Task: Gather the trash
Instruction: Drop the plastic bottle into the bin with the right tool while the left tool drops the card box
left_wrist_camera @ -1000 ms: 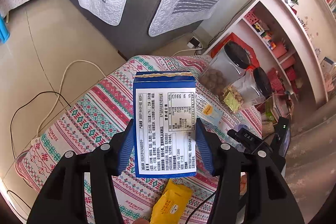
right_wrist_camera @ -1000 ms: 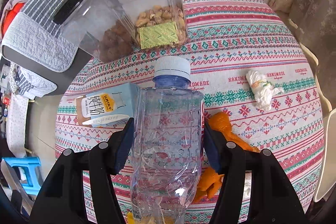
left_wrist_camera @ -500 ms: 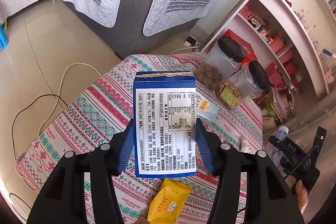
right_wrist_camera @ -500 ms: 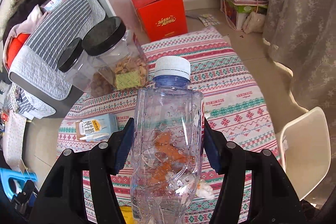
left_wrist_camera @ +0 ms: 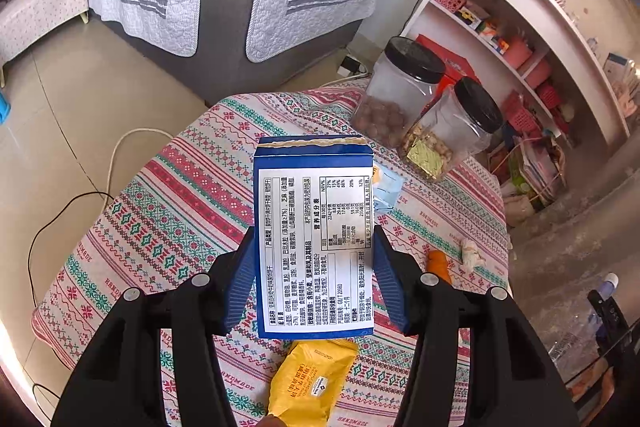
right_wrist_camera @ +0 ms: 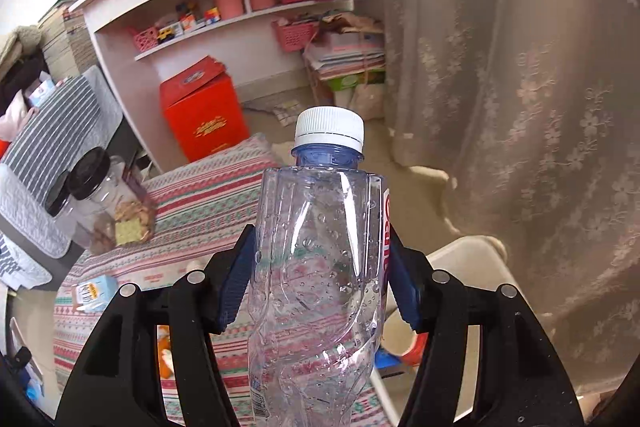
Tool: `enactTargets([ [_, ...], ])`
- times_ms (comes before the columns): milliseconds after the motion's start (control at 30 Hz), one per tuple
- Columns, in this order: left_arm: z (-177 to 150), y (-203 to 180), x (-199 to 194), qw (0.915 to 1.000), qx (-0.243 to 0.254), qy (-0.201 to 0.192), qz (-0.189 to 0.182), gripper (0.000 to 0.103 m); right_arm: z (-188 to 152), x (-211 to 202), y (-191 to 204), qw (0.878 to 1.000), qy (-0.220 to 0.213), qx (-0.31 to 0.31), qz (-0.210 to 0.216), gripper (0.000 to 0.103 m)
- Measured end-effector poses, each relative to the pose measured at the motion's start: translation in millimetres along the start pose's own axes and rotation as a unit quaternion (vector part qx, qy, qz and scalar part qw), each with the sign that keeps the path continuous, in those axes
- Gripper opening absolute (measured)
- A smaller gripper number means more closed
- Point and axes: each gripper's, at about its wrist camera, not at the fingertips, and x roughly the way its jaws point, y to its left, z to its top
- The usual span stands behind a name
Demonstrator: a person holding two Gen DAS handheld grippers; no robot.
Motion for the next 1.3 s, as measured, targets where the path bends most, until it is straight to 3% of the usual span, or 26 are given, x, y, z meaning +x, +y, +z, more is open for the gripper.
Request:
enactTargets([
  [300, -19, -41, 2, 0.9984, 0.054, -0.02, 0.0, 0.055, -22, -37, -83, 0.99, -0.097, -0.014, -0.104, 0.06],
  [333, -22, -46, 1, 0.998, 0.06, -0.021, -0.002, 0.055, -25, -40, -89, 0.987, -0.106, -0.022, -0.115, 0.066],
  [367, -26, -52, 1, 0.9977, 0.065, -0.02, -0.008, 0.055, -28, -42, -94, 0.985, -0.113, -0.028, -0.126, 0.078],
  [467, -40, -72, -3, 0.9954, 0.09, -0.02, -0.025, 0.055, -34, -57, -109, 0.98, -0.146, -0.026, -0.13, 0.091],
  [567, -52, -97, -11, 0.9912, 0.121, -0.03, -0.043, 0.055, -33, -73, -122, 0.978, -0.166, -0.024, -0.127, 0.096],
  [667, -67, -130, -19, 0.9859, 0.145, -0.029, -0.078, 0.055, -28, -83, -140, 0.981, -0.16, -0.001, -0.107, 0.096],
  [800, -89, -189, -19, 0.9754, 0.177, 0.004, -0.132, 0.055, -29, -92, -167, 0.986, -0.14, 0.041, -0.082, 0.096],
  [1000, -115, -278, -15, 0.9529, 0.218, 0.055, -0.203, 0.055, -37, -104, -193, 0.987, -0.129, 0.074, -0.069, 0.096],
  [1300, -162, -366, -14, 0.9269, 0.27, 0.087, -0.246, 0.055, -37, -108, -213, 0.983, -0.131, 0.105, -0.067, 0.096],
])
